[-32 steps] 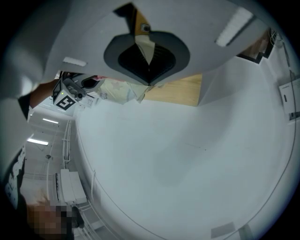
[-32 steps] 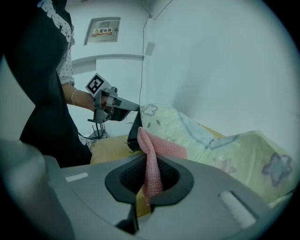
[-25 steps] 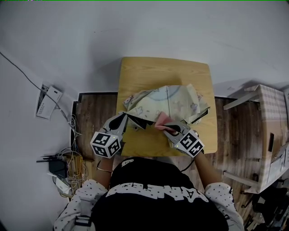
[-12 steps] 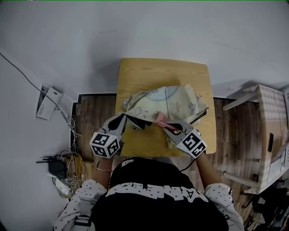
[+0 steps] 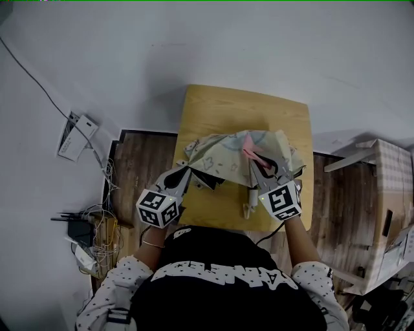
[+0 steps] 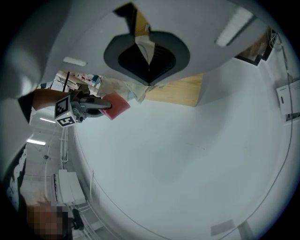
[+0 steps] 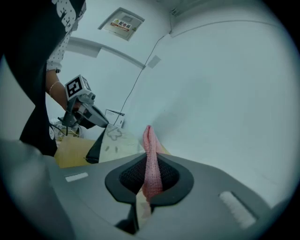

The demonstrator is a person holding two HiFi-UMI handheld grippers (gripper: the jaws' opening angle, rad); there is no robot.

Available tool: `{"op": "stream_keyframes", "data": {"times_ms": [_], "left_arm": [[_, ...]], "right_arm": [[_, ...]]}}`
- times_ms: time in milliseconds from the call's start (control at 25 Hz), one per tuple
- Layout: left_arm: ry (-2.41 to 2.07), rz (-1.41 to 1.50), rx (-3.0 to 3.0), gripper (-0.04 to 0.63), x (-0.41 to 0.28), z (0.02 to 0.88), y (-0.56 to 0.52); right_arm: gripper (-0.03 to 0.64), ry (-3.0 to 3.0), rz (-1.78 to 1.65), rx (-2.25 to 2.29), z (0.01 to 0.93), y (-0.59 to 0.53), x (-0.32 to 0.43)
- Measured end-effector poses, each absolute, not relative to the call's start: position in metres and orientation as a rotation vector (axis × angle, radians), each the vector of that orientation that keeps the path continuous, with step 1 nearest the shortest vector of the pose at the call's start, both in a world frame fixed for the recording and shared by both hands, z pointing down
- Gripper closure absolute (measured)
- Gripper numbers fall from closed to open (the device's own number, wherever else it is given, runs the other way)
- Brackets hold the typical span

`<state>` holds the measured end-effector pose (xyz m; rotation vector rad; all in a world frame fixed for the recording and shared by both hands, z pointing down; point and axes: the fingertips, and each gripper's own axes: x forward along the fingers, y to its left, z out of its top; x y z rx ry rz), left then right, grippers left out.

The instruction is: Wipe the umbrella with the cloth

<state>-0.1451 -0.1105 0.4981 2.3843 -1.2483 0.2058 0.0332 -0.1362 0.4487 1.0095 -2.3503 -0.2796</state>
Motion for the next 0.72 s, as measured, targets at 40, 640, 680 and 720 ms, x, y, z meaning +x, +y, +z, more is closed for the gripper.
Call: {"op": "stream_keyframes", "data": {"times_ms": [40,640,680,720], "left_arm": [[-1.251,0.202,2.380,0.595,-0.145,0.498,-0.110],[-1.312,0.143,2.335,0.595,-0.146,0.498,-0.107],[-1.312,0.143,2.339,0.595,-0.146,0.497,-0.108],[-1.310,0.143,2.344,0.594,-0.146,0.496,-0.108]], "right_arm": [[0.583,-2.344,-0.309,1.005,0.446,-0.141,0.031],[0.583,-2.168,-0.458,0.847,0.480,-0.194,0.026],[0.583,-2.155,-0.444,0.844,0.485,-0.196,0.029],[0.583,-2.143,-0.429,0.843,0.490,-0.197,0.032]]}}
